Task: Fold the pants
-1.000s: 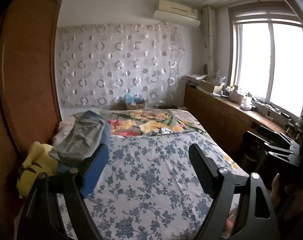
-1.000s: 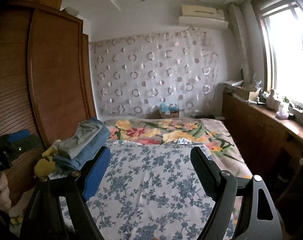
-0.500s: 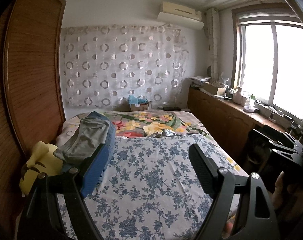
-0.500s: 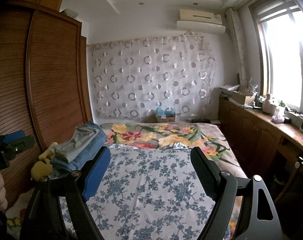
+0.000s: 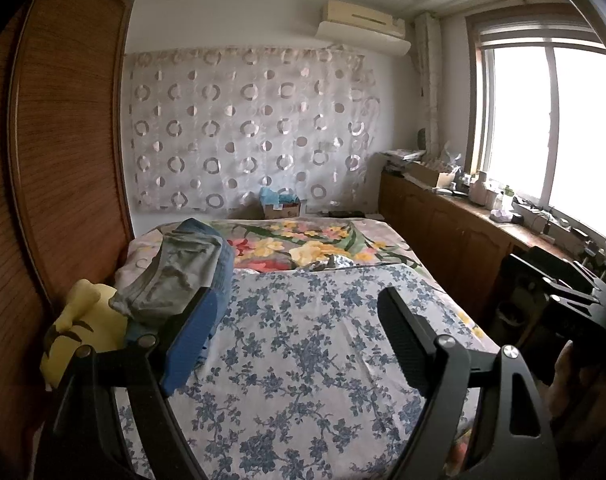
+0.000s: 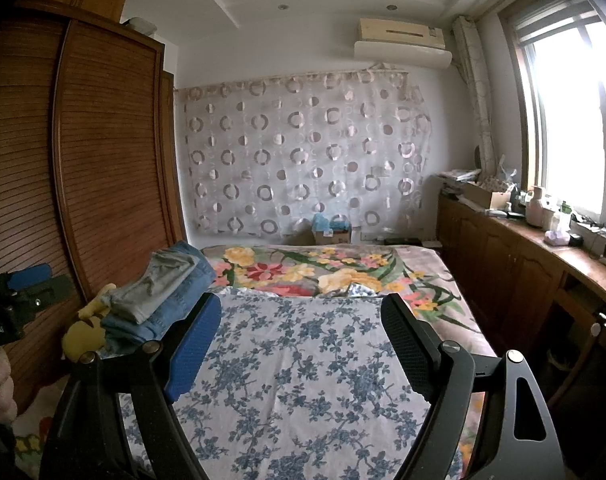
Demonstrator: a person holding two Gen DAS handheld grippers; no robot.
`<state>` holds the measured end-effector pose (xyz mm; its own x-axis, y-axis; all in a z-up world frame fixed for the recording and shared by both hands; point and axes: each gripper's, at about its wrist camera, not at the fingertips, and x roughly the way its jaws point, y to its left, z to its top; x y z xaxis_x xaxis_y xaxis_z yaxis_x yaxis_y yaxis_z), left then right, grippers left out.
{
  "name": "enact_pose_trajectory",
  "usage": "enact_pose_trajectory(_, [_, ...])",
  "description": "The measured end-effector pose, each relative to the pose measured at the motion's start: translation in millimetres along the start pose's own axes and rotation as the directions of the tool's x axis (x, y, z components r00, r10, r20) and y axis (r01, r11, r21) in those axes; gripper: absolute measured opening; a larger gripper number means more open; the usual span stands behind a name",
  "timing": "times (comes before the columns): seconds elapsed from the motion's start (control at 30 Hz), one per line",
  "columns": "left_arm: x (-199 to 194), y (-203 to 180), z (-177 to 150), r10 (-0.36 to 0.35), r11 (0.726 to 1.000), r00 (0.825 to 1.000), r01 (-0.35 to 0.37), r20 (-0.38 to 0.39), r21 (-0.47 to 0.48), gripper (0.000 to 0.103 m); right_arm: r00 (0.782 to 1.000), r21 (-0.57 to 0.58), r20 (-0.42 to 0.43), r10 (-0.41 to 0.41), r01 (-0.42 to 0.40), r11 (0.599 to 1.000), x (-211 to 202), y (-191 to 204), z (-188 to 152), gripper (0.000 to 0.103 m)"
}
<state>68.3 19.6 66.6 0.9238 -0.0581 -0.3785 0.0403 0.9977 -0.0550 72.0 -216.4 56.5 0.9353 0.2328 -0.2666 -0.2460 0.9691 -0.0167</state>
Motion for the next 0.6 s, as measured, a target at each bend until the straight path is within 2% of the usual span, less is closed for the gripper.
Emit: enact_pose_trajectory(0.6, [1.8, 4.8, -5.7, 0.01, 1.0, 1.0, -0.01, -0.001, 0.002, 0.083, 1.0, -0.003, -0.002, 0.007, -0.007, 1.0, -3.6, -5.1, 1.3, 0.084])
